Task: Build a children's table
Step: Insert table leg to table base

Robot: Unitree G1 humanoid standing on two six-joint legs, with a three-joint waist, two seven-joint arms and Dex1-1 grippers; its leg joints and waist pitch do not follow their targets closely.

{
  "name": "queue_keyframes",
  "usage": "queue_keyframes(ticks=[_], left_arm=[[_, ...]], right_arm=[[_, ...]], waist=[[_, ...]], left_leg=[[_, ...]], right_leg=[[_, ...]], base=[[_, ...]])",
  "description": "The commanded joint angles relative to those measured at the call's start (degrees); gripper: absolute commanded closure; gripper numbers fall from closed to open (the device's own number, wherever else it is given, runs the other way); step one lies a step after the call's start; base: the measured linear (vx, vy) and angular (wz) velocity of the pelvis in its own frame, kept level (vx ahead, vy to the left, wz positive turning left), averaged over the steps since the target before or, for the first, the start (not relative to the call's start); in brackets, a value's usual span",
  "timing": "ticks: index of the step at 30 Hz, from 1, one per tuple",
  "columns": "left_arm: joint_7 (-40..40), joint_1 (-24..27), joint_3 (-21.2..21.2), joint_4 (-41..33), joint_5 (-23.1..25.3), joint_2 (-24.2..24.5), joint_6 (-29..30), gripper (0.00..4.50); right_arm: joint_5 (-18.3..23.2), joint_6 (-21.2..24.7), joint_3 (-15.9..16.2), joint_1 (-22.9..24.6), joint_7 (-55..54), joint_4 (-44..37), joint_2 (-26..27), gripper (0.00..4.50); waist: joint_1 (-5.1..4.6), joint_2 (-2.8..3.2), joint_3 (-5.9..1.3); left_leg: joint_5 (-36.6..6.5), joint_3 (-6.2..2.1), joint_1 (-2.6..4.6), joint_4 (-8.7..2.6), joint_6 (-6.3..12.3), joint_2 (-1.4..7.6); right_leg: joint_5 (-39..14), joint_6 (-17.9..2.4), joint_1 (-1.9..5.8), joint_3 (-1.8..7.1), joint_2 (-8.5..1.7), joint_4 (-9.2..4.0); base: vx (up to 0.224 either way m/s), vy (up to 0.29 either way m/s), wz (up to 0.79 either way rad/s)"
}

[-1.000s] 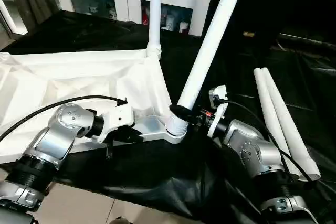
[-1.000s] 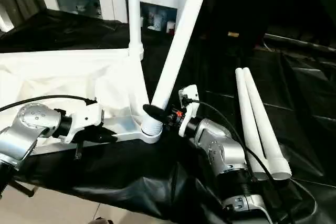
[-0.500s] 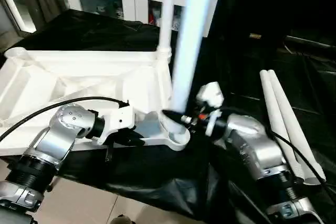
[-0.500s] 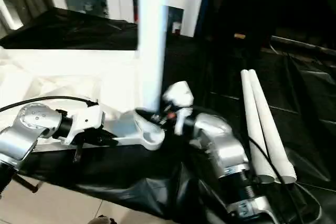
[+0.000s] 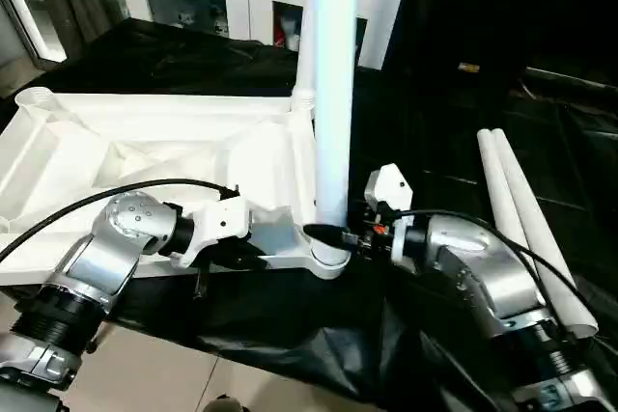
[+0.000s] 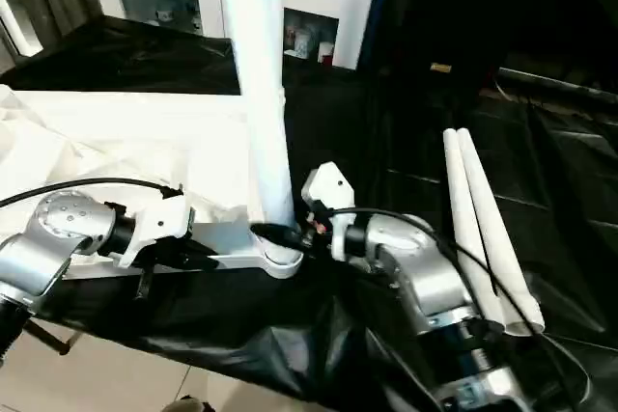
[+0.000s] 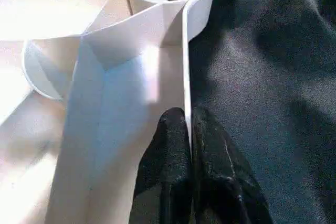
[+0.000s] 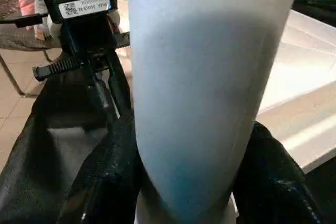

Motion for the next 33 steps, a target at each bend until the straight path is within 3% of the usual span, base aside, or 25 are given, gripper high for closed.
queue_keyframes(ticks=[1,5,6,10,16,20,29,33], left_arm=[[-0.67,-1.37,-0.23,-1.59,-0.58,-0.23,-1.64,4.50],[-0.73,-1.46,-0.25,-1.57,-0.64,-0.29,-1.59,4.50],[-0.74,-1.54,-0.25,-1.52,-0.64,-0.30,-1.62,4.50],[-0.84,-1.77,-0.34,-1.22,-0.56,-0.29,-1.80,4.50],[-0.76,-1.98,-0.29,-0.86,-0.57,-0.33,-1.94,4.50],[-0.55,-2.28,-0.33,-0.52,-0.56,-0.47,-2.05,4.50],[-0.58,-2.89,-0.22,0.24,-0.47,-0.51,-2.36,4.50],[-0.63,-3.32,-0.18,0.86,-0.38,-0.50,-2.65,4.50]], right_arm=[[-0.51,0.04,-0.10,-1.21,-0.59,0.52,0.20,2.62],[-0.45,0.05,-0.47,-1.71,-1.59,2.76,1.65,2.62],[-0.70,-0.42,-0.48,-2.05,-2.10,4.13,2.31,2.62],[-1.14,-1.47,-0.30,-3.27,-3.25,8.70,3.75,2.62],[1.94,1.47,-3.39,-2.72,-2.82,10.88,3.95,2.62],[3.97,1.39,-6.22,-1.16,-3.55,12.58,4.26,2.62],[5.67,-2.81,-9.19,3.35,-5.69,13.97,5.54,2.62],[6.46,-6.84,-10.96,5.20,-7.22,14.98,7.13,2.62]], waist=[[0.04,1.05,-3.63],[-0.02,1.00,-3.78],[-0.07,1.22,-3.71],[-0.41,1.25,-3.69],[-0.41,1.23,-3.80],[-0.27,1.35,-3.76],[-0.09,1.63,-3.78],[-0.06,1.72,-3.67]], left_leg=[[-4.59,-0.37,1.11,-2.94,1.36,1.42],[-4.05,-0.36,1.10,-2.84,1.29,1.40],[-4.10,-0.40,1.04,-2.87,1.25,1.33],[-5.53,-0.44,1.08,-3.01,0.44,1.40],[-4.35,-0.41,1.13,-2.83,1.16,1.36],[-5.15,-0.42,1.07,-2.85,1.15,1.44],[-5.86,-0.49,1.13,-2.92,0.79,1.47],[-7.83,-0.51,1.22,-3.11,0.05,1.56]], right_leg=[[12.30,-12.04,2.46,2.78,-4.29,-3.30],[13.50,-12.61,2.54,2.76,-4.24,-3.14],[13.69,-12.67,2.49,2.74,-4.24,-3.12],[11.79,-12.88,2.54,2.72,-4.36,-3.25],[14.61,-13.29,2.62,2.74,-4.24,-3.05],[13.69,-13.49,2.63,2.74,-4.44,-3.12],[13.23,-13.59,2.54,2.67,-4.47,-3.20],[11.32,-13.40,2.42,2.70,-4.57,-3.43]], base=[[0.000,0.000,0.00],[0.000,0.000,0.00],[0.000,0.000,0.00],[0.000,0.000,0.00],[0.000,0.000,0.00],[0.000,0.000,0.00],[0.000,0.000,0.00],[0.000,0.000,0.00]])
